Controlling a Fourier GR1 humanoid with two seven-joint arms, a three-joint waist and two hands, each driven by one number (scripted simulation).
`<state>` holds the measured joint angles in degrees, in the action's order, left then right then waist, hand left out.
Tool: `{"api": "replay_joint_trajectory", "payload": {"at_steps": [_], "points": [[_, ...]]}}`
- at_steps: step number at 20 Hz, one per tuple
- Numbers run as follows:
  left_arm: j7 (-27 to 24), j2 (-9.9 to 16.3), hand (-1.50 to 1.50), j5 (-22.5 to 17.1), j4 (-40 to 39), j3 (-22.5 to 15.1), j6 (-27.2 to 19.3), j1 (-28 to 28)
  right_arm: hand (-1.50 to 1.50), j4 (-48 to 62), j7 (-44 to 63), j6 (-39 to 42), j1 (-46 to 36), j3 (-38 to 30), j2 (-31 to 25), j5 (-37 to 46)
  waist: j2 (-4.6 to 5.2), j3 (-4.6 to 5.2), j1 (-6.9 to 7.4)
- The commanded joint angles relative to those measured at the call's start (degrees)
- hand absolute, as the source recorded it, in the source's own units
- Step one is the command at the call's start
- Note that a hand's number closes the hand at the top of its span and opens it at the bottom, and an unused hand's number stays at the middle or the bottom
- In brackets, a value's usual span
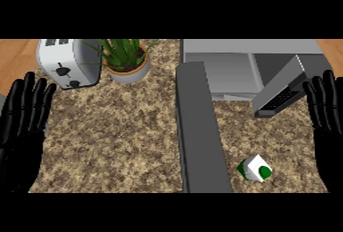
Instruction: Pick up the milk, place it into the microwave and close the microwave
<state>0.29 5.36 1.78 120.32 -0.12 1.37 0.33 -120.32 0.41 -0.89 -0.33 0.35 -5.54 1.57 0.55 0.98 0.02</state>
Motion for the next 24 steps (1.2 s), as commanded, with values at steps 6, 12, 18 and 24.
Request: {"api": "replay_joint_trajectory", "payload": {"at_steps": [6, 12, 18, 24], "points": [[-4.1, -2.3, -1.50, 4.0, -4.1, -2.5, -1.4, -0.8, -1.50, -10.1, -11.7, 10.1, 22.0, 3.4, -1.0, -4.8, -0.68, -1.03, -0.91], [-4.6, -5.3, -1.50, -2.4, -5.8, -11.1, -6.5, 7.5, -1.50, -9.8, -13.7, 16.1, 34.9, 6.1, -1.2, -8.3, -0.79, -1.00, -0.92], [-11.7, -5.3, -1.50, 2.1, -12.1, -20.6, -14.9, 9.0, -1.50, -4.8, -26.0, 21.8, 44.7, 5.1, -1.8, -5.2, -0.77, -1.00, -1.16], [-16.6, -5.4, -1.50, 1.9, -13.8, -27.0, -19.3, 12.9, -1.50, 7.6, -36.5, 23.2, 43.0, -1.3, -2.2, -3.8, -0.69, -1.00, -0.52]]}}
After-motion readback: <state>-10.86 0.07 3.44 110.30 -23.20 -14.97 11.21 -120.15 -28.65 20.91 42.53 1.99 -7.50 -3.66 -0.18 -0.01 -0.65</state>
